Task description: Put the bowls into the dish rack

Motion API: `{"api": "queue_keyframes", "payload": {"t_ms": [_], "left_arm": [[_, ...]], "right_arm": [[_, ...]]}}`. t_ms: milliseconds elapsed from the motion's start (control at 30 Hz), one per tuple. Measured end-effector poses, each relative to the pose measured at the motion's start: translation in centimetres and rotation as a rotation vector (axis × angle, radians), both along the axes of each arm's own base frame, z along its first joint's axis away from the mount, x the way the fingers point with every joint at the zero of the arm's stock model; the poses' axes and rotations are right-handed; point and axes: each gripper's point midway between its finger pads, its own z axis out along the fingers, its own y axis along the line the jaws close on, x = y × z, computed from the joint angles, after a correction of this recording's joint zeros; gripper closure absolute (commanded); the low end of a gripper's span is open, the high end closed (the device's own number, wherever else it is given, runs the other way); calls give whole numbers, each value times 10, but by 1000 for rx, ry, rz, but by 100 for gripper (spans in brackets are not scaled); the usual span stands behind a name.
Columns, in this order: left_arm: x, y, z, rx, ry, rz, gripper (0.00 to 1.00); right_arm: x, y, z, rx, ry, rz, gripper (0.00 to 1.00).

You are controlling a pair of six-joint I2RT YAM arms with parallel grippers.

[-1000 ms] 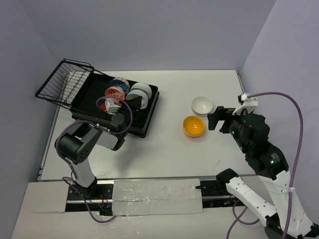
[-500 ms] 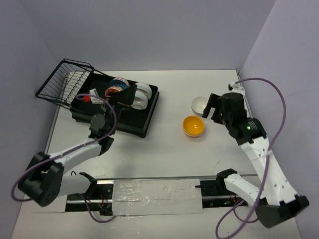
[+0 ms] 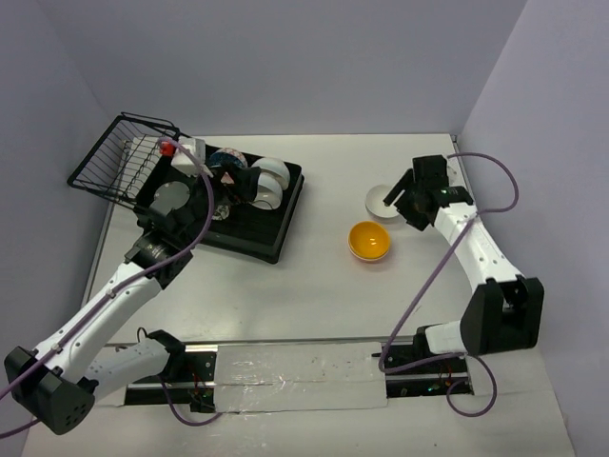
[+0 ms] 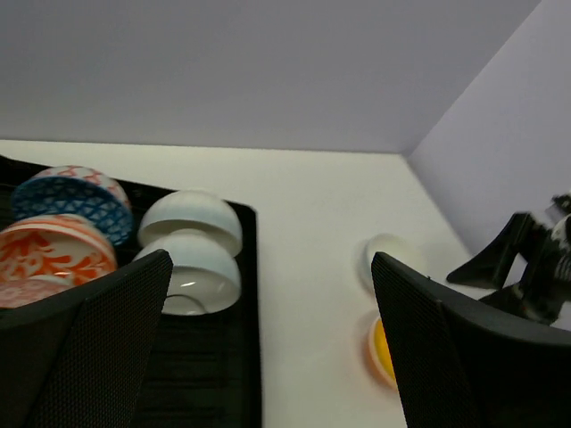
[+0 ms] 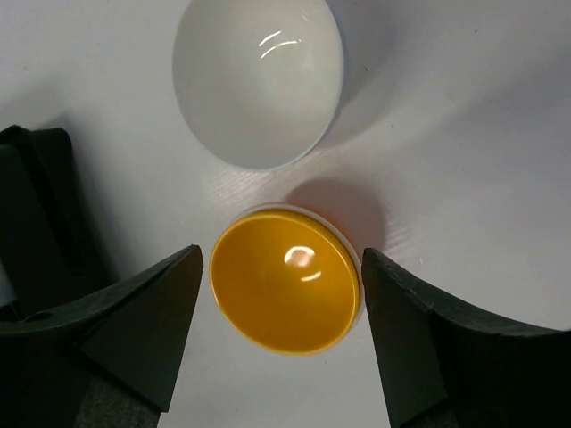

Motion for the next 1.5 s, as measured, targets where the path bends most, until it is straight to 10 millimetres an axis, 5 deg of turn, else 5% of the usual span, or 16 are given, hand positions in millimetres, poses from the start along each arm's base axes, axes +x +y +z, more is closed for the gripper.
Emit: {"api": "queue_keyframes", "payload": {"t_ms": [367, 1033, 1200, 1433, 1500], "left_arm": [[-28, 34, -37, 413, 56, -8, 1], [-38, 31, -64, 571, 62, -113, 1], [-39, 27, -67, 576, 61, -139, 1], [-45, 19, -66, 599, 23, -206, 1], [-48, 15, -64, 614, 0, -239, 1]], "right_arm": [[39, 2, -65, 11, 135, -72, 32], [63, -26, -101, -37, 159, -172, 49], [65, -32, -110, -38, 175, -185, 65], [68, -38, -106, -69, 168, -184, 100], [68, -41, -103, -85, 166, -177, 100]]}}
